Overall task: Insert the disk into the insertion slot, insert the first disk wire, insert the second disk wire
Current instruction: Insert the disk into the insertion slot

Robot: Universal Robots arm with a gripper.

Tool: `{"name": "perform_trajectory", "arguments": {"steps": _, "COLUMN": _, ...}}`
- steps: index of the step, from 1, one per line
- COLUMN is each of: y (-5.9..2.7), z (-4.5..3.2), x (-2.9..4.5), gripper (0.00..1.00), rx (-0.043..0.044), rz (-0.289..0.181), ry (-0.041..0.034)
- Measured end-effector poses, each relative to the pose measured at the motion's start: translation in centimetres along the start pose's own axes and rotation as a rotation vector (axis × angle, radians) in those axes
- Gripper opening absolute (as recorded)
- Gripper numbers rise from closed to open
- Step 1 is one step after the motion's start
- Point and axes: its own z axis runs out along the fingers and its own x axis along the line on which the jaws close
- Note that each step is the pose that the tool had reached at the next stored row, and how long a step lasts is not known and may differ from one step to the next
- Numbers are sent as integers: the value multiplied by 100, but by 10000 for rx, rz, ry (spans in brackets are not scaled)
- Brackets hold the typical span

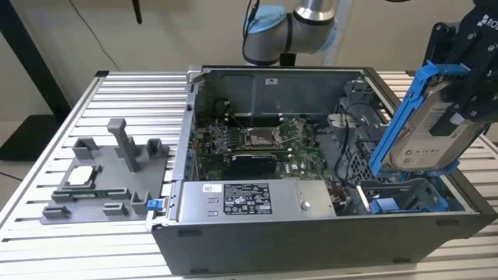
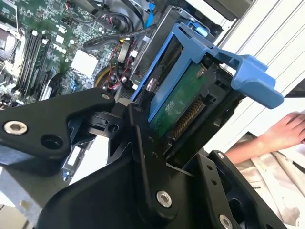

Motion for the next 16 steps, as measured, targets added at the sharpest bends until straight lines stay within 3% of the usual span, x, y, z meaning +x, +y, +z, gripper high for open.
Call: {"name": "perform_trajectory", "arguments": {"steps": 16, "y": -4, "z": 95, "x": 0, "gripper": 0, "rx": 0, "rz": 17, "ry": 0}}
